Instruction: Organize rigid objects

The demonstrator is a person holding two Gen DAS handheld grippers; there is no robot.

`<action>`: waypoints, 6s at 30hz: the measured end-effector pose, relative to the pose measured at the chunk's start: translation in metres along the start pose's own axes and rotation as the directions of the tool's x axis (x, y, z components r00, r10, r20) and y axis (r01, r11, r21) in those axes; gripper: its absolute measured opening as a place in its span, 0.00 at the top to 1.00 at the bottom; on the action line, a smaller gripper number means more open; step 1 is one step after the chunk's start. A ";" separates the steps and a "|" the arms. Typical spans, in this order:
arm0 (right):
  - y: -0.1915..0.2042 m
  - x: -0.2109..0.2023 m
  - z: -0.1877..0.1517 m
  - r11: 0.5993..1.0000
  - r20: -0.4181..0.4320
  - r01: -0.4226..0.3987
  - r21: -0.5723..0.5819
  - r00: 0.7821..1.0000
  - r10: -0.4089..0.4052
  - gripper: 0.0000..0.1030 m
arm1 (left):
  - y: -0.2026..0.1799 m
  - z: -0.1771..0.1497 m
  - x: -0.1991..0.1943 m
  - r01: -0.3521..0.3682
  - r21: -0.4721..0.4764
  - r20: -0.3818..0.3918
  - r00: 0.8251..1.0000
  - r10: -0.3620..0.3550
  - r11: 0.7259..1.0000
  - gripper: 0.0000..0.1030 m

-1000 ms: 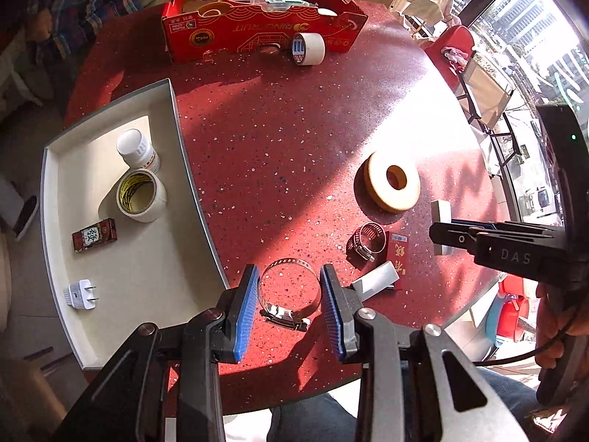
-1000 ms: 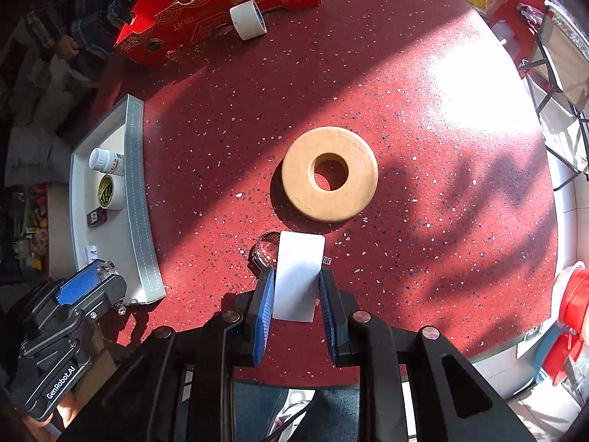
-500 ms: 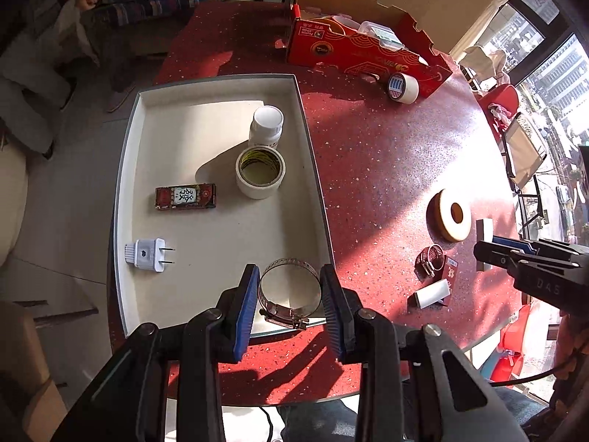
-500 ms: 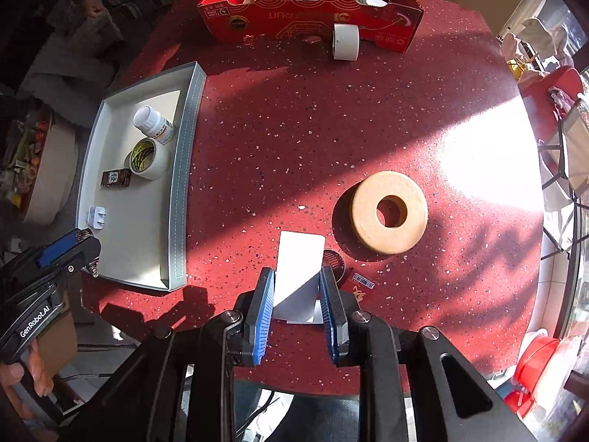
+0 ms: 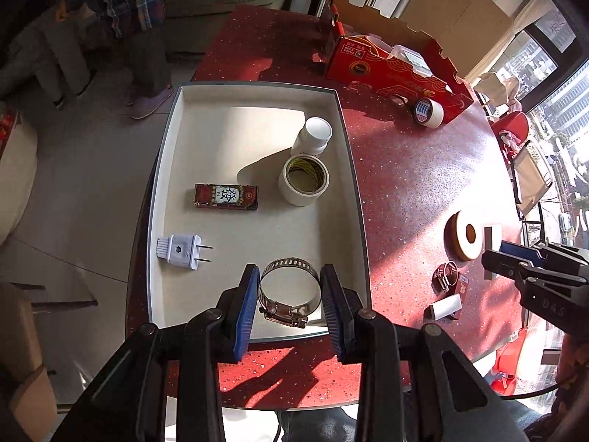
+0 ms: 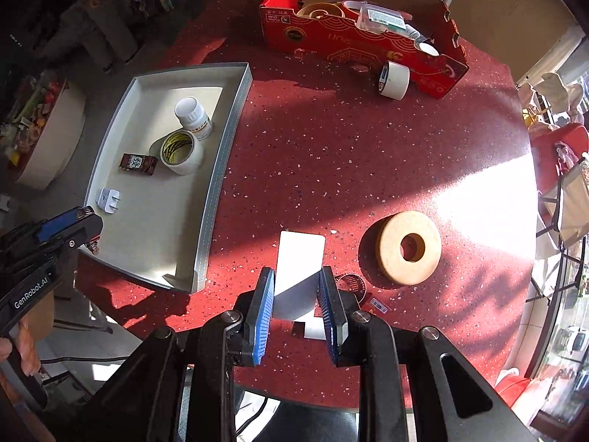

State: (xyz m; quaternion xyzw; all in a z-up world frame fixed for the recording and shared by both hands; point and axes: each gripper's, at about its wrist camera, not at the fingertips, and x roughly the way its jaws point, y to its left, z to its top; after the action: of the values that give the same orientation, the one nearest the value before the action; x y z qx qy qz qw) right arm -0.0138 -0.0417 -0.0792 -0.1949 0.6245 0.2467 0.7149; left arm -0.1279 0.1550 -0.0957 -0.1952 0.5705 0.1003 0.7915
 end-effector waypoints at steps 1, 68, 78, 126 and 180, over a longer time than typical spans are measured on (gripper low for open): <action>0.003 0.000 0.000 1.000 0.000 0.002 -0.009 1.000 -0.002 0.75 | 0.001 0.000 0.000 -0.001 -0.001 0.000 1.000 0.001 1.000 0.64; 0.116 0.046 0.063 0.965 -0.102 -0.113 -0.237 0.991 0.091 0.75 | 0.043 0.016 0.052 -0.113 -0.083 -0.121 0.987 0.103 0.990 0.64; 0.126 0.077 0.072 0.965 -0.151 -0.149 -0.215 0.981 0.118 0.75 | 0.039 0.016 0.074 -0.130 -0.021 -0.150 0.981 0.125 0.991 0.60; -0.206 0.100 -0.143 0.805 -0.325 0.107 0.584 0.939 0.111 0.06 | -0.247 -0.024 0.152 0.121 0.446 -0.382 0.922 0.067 0.887 0.00; -0.166 0.121 -0.114 0.999 -0.116 -0.011 -0.033 0.993 0.007 0.30 | -0.182 -0.042 0.147 -0.079 0.332 -0.226 0.961 0.160 0.940 0.00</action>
State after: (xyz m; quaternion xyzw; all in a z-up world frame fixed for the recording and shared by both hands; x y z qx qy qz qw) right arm 0.0065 -0.2284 -0.2198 -0.2182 0.6616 0.2489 0.6728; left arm -0.0467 -0.0368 -0.2103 -0.0401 0.6852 0.0293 0.7266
